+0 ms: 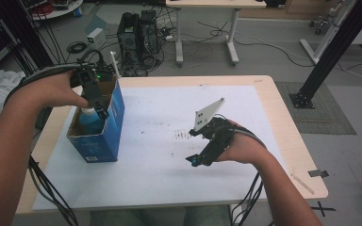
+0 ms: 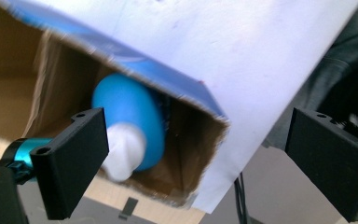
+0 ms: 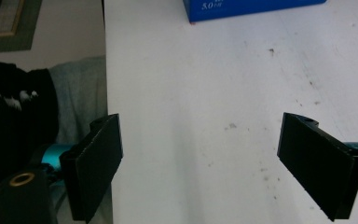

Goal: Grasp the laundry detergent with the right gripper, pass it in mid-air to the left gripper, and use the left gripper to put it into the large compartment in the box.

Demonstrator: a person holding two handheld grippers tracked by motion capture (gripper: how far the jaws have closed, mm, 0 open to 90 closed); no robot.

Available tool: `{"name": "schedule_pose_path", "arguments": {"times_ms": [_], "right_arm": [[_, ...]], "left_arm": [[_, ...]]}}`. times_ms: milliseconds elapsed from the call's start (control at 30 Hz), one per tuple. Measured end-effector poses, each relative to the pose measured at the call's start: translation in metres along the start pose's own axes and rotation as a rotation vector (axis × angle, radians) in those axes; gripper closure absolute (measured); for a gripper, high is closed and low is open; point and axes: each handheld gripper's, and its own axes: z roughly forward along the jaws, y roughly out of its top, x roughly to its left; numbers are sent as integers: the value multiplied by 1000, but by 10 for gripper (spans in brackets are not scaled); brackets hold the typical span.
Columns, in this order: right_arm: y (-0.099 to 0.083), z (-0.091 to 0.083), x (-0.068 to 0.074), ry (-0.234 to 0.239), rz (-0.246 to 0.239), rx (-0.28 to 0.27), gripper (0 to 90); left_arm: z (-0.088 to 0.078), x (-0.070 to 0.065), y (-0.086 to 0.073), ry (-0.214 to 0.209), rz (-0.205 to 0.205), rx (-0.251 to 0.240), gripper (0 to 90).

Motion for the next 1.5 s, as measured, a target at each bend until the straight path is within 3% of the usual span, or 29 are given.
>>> {"name": "schedule_pose_path", "arguments": {"times_ms": [33, 67, 133, 167, 300, 333, 533, 700, 733, 900, 1167, 1500], "right_arm": [[1, -2, -2, 1, -3, 14, 132], [3, -7, -4, 5, -5, 44, 132], [5, -10, -7, 5, -9, 74, 132], [6, -12, -8, 9, -5, 88, 132], [9, -16, -13, 15, -18, 122, 131], [10, -17, -14, 17, -17, 135, 132], [14, -14, -27, 47, -12, 247, 132], [13, -8, -38, 50, -5, 296, 132], [12, -5, -42, 55, -1, 319, 132], [11, 5, -47, 68, -8, 370, 132], [14, 11, -44, 74, -21, 383, 132], [9, 4, -43, 57, -3, 378, 132]], "left_arm": [[-1, -3, 3, -7, 20, 1, 52], [-2, -7, 9, 3, 73, 2, 52], [0, -10, 12, -3, 81, -1, 52], [2, -15, 18, -4, 132, 14, 52], [9, -24, 27, -3, 171, 2, 52], [11, -27, 30, -1, 197, 6, 52], [32, -37, 49, -32, 251, 37, 52], [49, -40, 57, -35, 258, 72, 52], [60, -42, 60, -41, 262, 79, 52], [78, -43, 67, -45, 265, 80, 52], [79, -42, 74, -41, 274, 76, 52], [75, -43, 74, -43, 273, 66, 52]]}}
